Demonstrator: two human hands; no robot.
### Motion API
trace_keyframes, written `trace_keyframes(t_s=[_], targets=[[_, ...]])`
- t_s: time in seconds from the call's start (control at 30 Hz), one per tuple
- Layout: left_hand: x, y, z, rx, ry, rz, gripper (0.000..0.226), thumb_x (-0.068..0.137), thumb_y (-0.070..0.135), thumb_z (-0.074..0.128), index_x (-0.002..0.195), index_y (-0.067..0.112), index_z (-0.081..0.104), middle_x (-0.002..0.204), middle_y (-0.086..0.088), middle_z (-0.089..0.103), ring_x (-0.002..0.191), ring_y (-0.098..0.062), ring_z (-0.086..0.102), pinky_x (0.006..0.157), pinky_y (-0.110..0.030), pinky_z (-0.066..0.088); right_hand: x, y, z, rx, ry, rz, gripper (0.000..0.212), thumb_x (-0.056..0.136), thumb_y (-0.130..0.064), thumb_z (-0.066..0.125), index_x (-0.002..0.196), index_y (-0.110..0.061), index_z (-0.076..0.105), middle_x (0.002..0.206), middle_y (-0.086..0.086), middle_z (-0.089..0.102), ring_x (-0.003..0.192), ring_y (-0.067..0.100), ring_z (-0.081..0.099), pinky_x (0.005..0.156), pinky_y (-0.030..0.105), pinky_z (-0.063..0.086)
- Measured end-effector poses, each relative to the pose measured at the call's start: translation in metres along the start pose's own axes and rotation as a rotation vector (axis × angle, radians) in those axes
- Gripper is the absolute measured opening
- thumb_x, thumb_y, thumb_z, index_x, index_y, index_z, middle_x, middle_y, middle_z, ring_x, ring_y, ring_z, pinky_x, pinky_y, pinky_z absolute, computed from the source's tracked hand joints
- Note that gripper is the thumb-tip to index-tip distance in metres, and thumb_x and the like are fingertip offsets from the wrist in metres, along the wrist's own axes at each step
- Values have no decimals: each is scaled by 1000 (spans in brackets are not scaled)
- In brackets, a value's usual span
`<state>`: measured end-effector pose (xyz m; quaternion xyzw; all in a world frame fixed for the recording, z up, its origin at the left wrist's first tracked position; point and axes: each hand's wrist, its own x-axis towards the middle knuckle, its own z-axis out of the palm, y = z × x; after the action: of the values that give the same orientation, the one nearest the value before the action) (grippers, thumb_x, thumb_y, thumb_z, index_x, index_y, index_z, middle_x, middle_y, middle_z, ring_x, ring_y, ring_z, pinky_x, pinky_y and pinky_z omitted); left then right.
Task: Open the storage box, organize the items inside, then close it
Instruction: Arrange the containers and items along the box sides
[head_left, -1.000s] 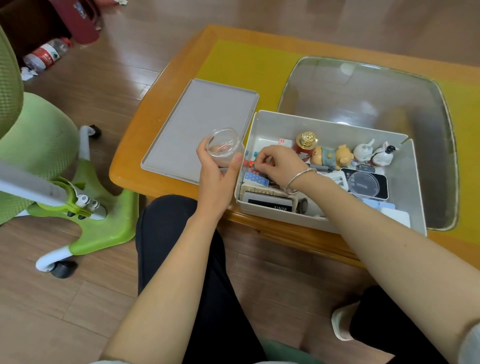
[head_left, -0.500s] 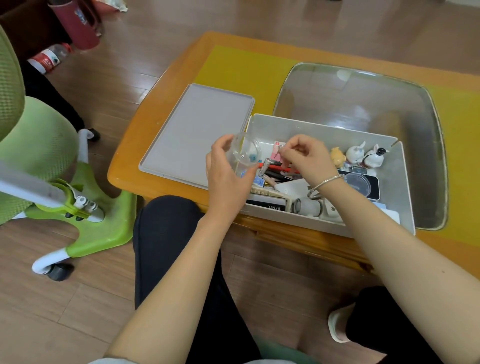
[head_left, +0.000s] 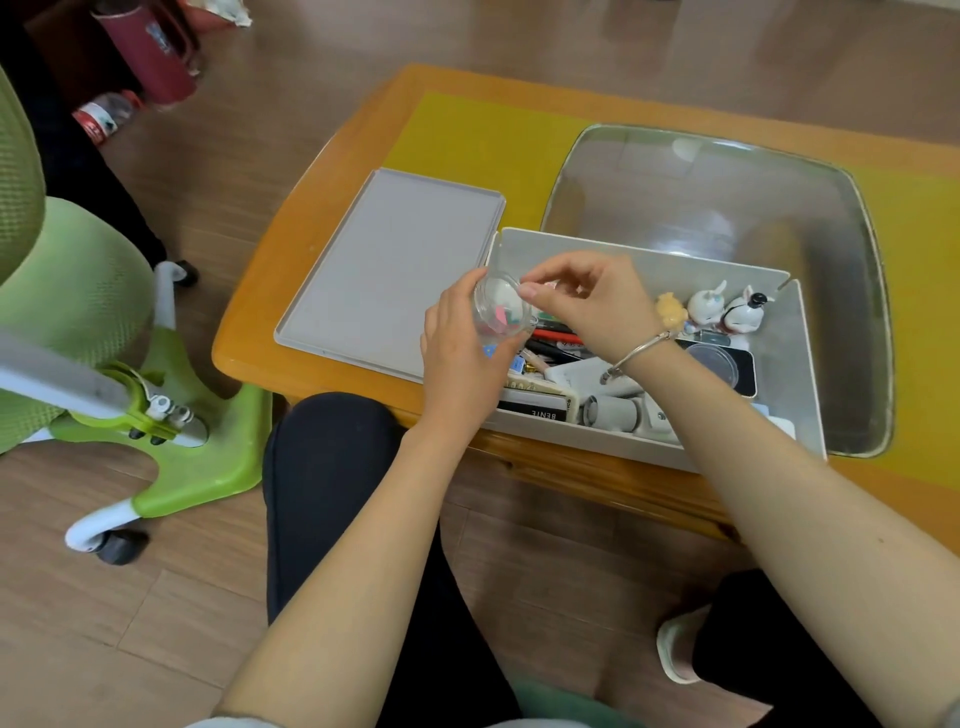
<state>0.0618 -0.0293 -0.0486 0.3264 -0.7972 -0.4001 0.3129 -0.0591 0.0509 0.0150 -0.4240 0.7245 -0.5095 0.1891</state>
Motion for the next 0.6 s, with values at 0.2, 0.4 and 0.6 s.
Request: trace_keyframes(t_s=[0.2, 0.4, 0.6], targets=[[0, -2, 0, -156, 4, -44, 68, 82, 22, 75, 134, 29, 31, 132, 9, 43, 123, -10, 46, 99, -34, 48, 10, 19, -1, -59, 97, 91, 3, 86, -18, 67, 83, -19, 67, 70, -11, 63, 56, 6, 46, 59, 15, 43], [-4, -1, 4, -324, 135, -159, 67, 90, 24, 66, 140, 20, 21, 126, 6, 42, 104, 18, 49, 75, -5, 45, 26, 44, 12, -414, -5, 145, 10, 86, -17, 65, 95, -14, 68, 87, 0, 69, 63, -1, 50, 70, 20, 39], [-4, -3, 6, -304, 247, -179, 69, 88, 12, 67, 142, 16, 23, 140, -4, 34, 110, 16, 43, 78, -5, 45, 55, 49, 29, -760, -223, 124, 16, 88, -19, 60, 102, -22, 66, 102, 2, 69, 95, 23, 62, 82, 33, 51]])
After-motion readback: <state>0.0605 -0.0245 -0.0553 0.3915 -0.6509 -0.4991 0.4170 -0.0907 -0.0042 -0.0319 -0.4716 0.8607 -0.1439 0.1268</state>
